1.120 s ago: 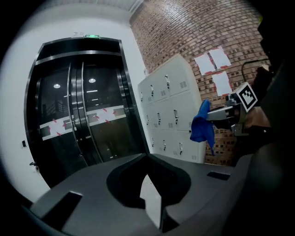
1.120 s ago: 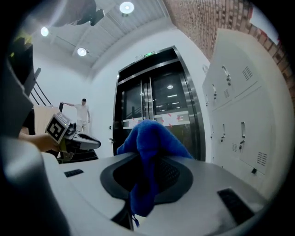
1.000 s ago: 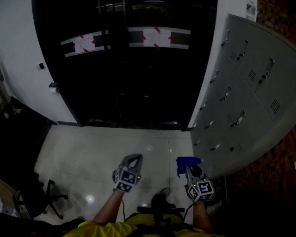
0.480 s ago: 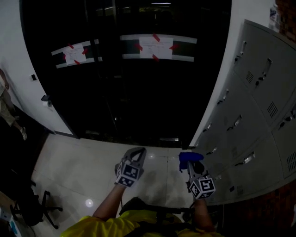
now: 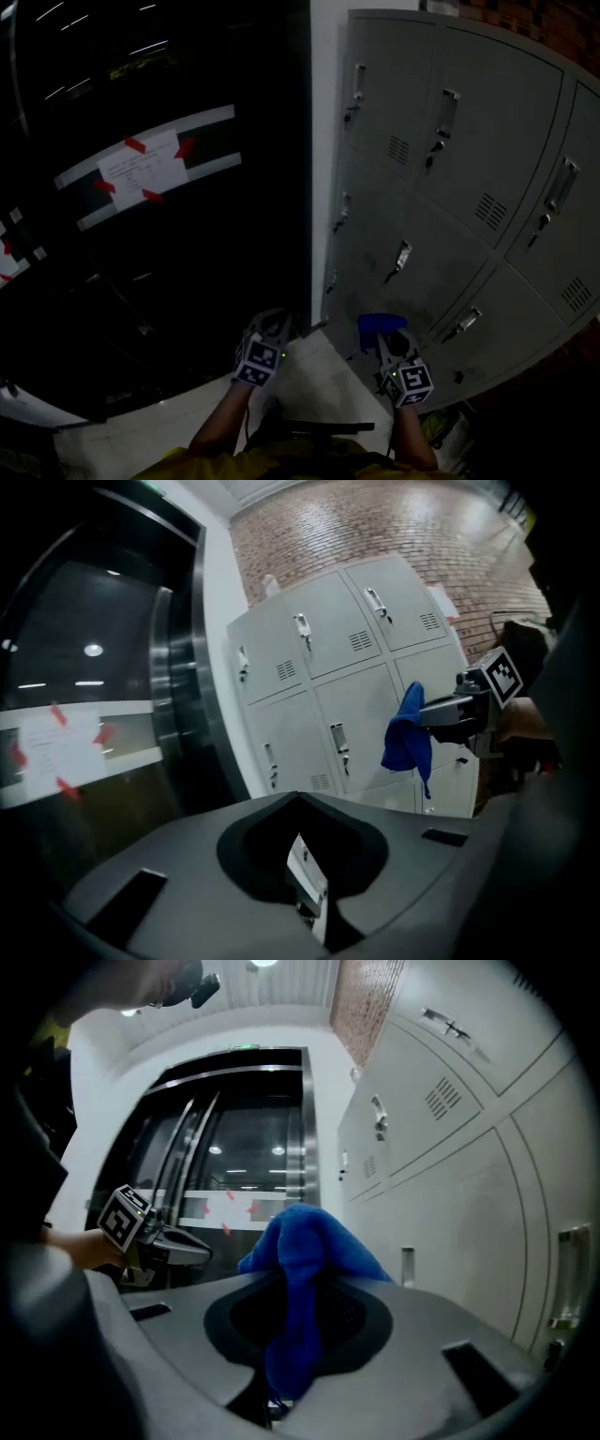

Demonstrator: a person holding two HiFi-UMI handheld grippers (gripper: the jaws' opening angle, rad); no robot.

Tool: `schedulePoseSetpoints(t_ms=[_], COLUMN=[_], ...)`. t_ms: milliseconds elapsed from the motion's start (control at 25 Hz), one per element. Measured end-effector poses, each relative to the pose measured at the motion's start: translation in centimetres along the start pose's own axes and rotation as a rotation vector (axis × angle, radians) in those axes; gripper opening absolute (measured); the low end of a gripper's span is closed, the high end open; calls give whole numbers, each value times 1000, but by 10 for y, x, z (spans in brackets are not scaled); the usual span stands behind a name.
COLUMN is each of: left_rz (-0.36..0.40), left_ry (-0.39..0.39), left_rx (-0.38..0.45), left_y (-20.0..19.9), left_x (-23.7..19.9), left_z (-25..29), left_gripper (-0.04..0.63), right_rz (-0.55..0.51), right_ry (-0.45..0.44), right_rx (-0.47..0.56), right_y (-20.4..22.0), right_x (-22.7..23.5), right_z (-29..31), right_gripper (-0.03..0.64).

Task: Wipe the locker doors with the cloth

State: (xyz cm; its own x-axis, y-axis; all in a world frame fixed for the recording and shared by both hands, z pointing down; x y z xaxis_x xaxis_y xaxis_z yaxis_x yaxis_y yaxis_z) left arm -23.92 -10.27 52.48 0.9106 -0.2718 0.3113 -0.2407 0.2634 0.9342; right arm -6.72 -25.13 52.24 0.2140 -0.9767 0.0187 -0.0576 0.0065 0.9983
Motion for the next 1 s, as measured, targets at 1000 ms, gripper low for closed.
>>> schedulePoseSetpoints(t_ms=[1000], left_rz=[198], left_ry=[659], left_rx=[331], left_y=[-161], left_x=[58], left_z=[204], left_gripper=[3], right_rz=[-330], right_ry=[533], right_rx=[370], right_y=[-501], right_x=[156], right_z=[167], right_gripper=[71])
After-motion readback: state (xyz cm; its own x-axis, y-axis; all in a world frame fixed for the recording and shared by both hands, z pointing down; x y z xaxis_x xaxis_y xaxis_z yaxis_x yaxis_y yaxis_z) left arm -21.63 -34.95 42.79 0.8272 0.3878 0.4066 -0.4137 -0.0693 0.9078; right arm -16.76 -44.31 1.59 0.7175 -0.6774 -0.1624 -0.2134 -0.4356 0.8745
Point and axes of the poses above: the fingertips, and each gripper's own axes: z forward along the fingers, x to its right, y out of its underside, the point moved 2 cm from there along -z, backward along the fingers, and after that the axes turned 3 degrees about x, right-handed, at the moved point
